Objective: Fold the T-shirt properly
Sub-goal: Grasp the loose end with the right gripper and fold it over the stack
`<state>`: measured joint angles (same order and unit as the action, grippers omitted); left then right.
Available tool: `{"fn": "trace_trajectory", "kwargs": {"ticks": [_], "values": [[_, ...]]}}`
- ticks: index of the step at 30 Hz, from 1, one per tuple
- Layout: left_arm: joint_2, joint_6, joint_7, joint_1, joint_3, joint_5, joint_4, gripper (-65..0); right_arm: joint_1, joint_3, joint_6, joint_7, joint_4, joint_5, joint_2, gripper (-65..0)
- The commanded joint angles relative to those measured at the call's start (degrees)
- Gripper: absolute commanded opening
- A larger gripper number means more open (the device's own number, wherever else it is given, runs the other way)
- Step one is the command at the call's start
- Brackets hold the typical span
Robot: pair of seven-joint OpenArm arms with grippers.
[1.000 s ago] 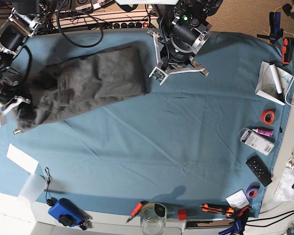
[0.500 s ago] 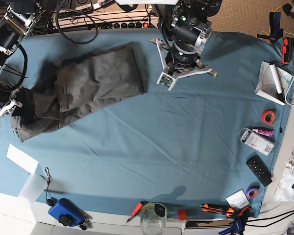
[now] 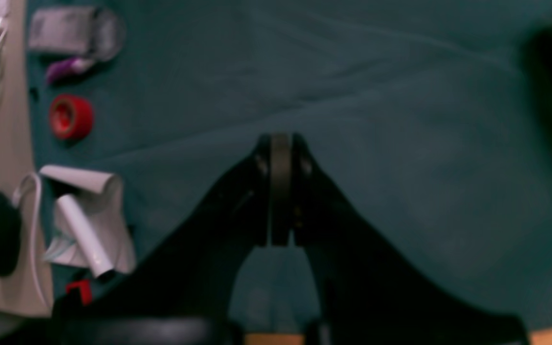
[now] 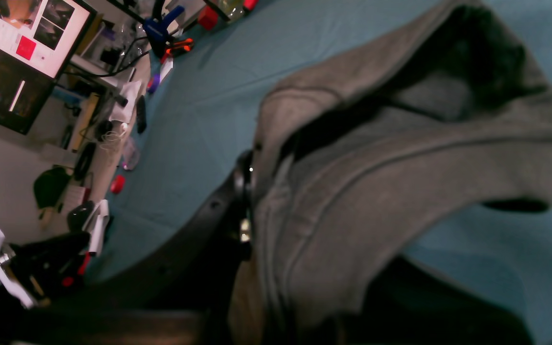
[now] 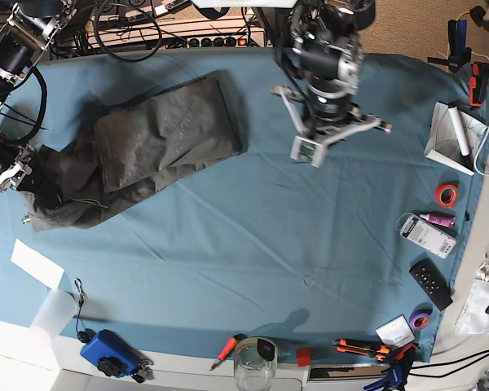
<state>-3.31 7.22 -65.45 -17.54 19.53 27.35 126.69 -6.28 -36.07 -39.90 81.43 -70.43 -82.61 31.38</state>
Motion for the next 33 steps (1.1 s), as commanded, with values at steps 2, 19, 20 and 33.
{"fn": "trace_trajectory", "kwargs": {"ticks": [2,19,20,33], "values": [[0.24,-1.09,1.57,0.26,-4.26,-2.45,1.09,-65.0,-0.98,1.55,-0.1,-1.43,-2.64,-2.39,1.51,-65.0],[-7.61,-5.75,2.56,-0.94,-24.65,-18.69,1.09,-65.0,5.57,16.22,-0.1,-1.43,-19.26,-2.39,1.46,-65.0],[-7.82,-5.77,2.54,-1.07,-24.65,-18.73,1.09,-65.0,7.13,16.22,-0.1,-1.43,-20.94,-2.39,1.4,-65.0],[-8.15,-5.79,3.02,-2.32,-24.65,-19.12,1.09,-65.0,15.23,16.22,-0.1,-1.43,-32.98,-2.39,-7.91,-65.0]]}}
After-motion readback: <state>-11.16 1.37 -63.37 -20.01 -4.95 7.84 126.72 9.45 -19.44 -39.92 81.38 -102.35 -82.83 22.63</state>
